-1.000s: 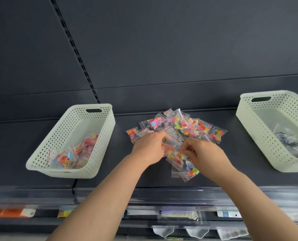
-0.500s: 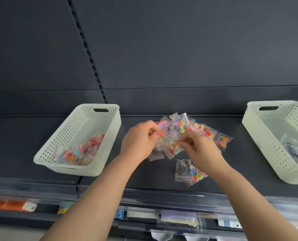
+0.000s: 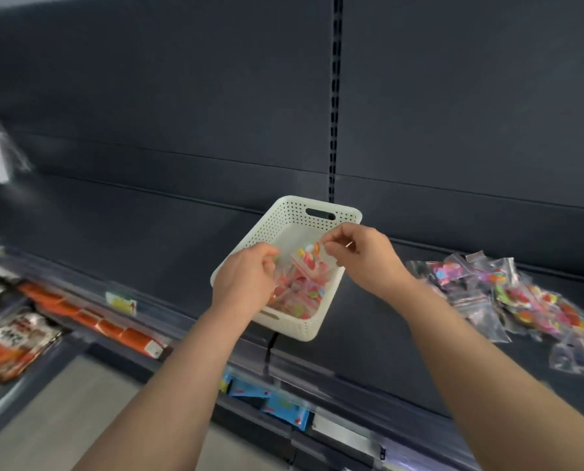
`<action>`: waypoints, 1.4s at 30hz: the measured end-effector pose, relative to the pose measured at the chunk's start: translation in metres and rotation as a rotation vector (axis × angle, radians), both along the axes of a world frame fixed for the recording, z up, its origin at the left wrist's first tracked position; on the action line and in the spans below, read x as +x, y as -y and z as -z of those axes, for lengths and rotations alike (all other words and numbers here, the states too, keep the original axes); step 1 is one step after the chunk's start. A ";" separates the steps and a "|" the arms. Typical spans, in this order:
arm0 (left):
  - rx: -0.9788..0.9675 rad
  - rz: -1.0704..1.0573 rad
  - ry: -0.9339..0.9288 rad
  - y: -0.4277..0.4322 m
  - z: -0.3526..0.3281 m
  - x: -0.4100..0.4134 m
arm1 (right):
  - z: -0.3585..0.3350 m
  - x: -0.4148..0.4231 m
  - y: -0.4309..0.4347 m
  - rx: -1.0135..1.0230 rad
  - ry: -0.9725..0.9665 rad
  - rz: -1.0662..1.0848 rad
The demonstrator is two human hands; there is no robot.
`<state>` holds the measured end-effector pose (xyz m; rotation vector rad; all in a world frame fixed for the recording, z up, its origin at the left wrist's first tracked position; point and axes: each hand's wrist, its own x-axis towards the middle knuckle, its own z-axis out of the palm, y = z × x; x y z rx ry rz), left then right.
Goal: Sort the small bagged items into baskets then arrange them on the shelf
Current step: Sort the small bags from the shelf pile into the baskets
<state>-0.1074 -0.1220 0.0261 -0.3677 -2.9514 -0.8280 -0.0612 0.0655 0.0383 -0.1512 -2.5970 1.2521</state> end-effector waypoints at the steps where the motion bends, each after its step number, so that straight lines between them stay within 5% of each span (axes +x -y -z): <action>1: 0.015 0.014 -0.014 0.000 -0.001 -0.001 | 0.002 -0.009 0.003 0.032 0.013 0.009; 11: 0.063 0.341 -0.052 -0.072 -0.011 0.016 | 0.032 0.051 -0.056 0.440 0.117 0.348; 18: -0.127 0.625 0.100 -0.145 0.022 0.044 | 0.053 0.132 -0.108 0.381 0.244 0.595; 28: -0.197 0.632 0.110 -0.180 0.049 0.067 | 0.069 0.179 -0.126 0.379 0.441 0.601; 38: -0.230 0.528 0.194 -0.172 0.042 0.068 | 0.067 0.145 -0.126 0.488 0.361 0.548; 42: -0.285 0.498 0.045 -0.170 0.035 0.072 | 0.065 0.147 -0.132 0.474 0.332 0.556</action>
